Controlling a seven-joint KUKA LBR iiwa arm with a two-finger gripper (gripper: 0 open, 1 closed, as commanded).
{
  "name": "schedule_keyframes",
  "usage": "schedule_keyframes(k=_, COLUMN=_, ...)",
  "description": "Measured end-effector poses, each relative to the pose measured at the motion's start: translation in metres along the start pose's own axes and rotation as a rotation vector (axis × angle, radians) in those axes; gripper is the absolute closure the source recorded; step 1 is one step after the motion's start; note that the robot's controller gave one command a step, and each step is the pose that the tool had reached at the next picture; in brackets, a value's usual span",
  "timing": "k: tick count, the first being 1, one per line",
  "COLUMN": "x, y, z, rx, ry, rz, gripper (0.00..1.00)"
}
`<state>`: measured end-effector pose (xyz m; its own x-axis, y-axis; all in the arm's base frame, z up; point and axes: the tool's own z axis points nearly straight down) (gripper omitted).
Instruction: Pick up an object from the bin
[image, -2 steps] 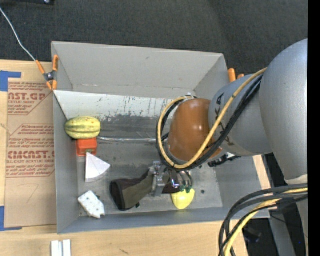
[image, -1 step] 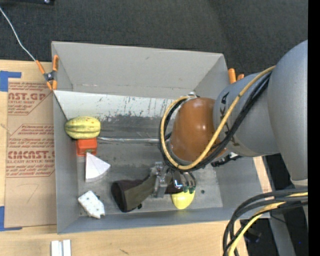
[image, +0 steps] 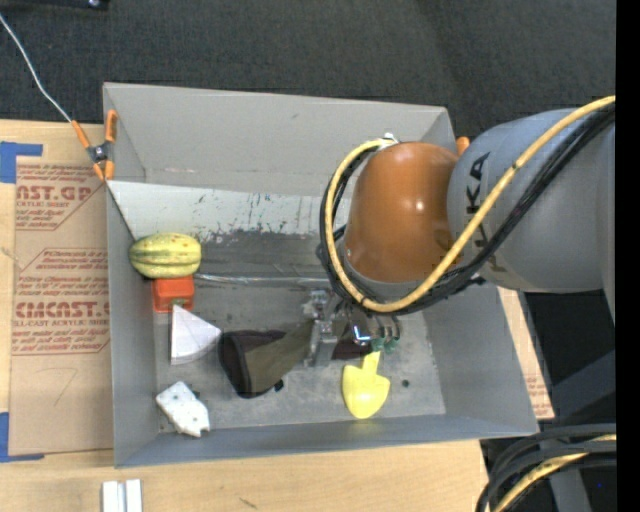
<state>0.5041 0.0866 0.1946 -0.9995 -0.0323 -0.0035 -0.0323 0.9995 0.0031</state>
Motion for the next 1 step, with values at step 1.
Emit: schedule_keyframes(k=1, x=0.0076, y=-0.0211, z=-0.0300, rx=0.003, ry=-0.001, rz=-0.007, gripper=1.00)
